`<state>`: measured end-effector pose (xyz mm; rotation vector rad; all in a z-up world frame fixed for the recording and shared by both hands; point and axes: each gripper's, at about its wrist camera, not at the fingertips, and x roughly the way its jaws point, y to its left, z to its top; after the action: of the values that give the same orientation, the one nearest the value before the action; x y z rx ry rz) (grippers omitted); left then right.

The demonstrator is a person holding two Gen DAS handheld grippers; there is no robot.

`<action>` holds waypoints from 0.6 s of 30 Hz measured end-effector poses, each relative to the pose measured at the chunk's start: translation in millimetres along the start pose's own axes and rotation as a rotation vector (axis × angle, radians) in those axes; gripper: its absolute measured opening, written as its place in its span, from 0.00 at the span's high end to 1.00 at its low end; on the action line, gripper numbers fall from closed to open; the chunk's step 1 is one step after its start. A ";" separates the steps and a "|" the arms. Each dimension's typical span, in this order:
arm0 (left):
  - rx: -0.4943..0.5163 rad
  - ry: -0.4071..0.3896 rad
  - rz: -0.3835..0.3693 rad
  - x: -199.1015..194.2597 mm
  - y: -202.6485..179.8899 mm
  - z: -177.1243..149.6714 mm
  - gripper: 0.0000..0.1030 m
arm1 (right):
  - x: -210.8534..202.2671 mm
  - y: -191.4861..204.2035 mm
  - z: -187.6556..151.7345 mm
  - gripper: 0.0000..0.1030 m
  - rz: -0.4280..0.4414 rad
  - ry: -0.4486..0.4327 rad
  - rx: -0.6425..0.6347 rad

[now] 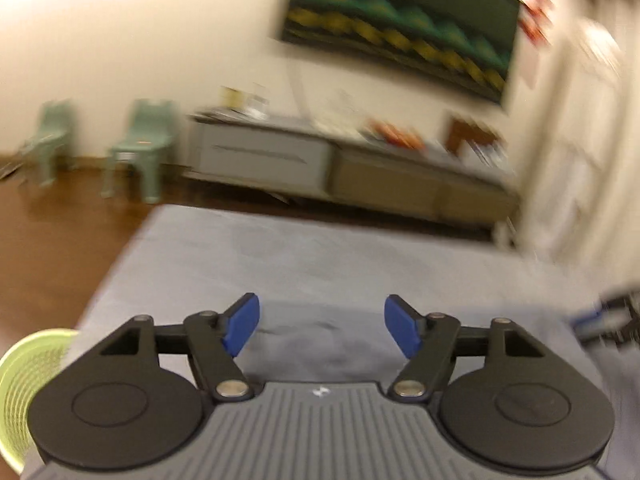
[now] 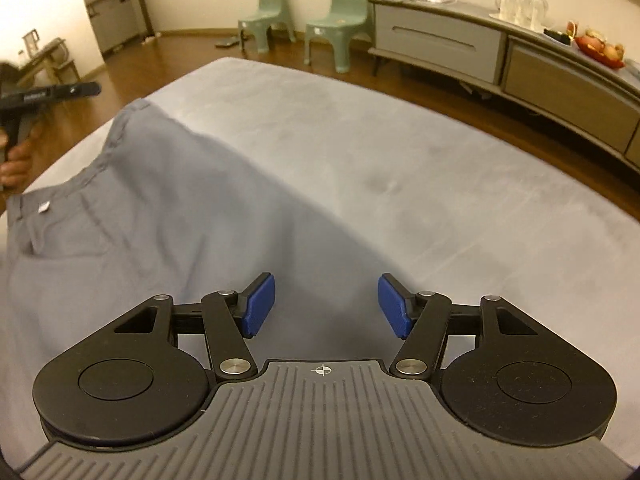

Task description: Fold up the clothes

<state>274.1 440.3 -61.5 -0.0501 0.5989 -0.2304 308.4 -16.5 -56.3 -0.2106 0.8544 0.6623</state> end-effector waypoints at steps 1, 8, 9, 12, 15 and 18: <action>0.029 0.057 0.060 14.7 -6.8 -1.3 0.32 | 4.4 5.6 -5.3 0.41 -0.007 0.001 -0.004; 0.109 0.255 0.243 55.0 -19.1 -7.0 0.36 | 12.9 -2.7 1.6 0.37 -0.105 0.132 -0.050; 0.123 0.246 0.236 52.1 -20.1 -5.6 0.37 | 10.8 1.0 11.8 0.36 -0.082 0.093 -0.070; 0.139 0.232 0.198 53.0 -21.1 -3.2 0.35 | 17.1 19.5 47.0 0.13 0.021 -0.016 -0.141; 0.181 0.216 0.176 51.1 -21.8 -5.1 0.35 | 61.3 51.4 84.8 0.09 0.136 -0.033 -0.227; 0.233 0.163 0.149 46.7 -22.7 0.0 0.35 | 111.3 70.7 102.2 0.25 0.176 0.036 -0.243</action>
<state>307.0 407.6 -84.7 0.2400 0.7312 -0.1597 381.6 133.0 -67.9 -0.3697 0.8326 0.9306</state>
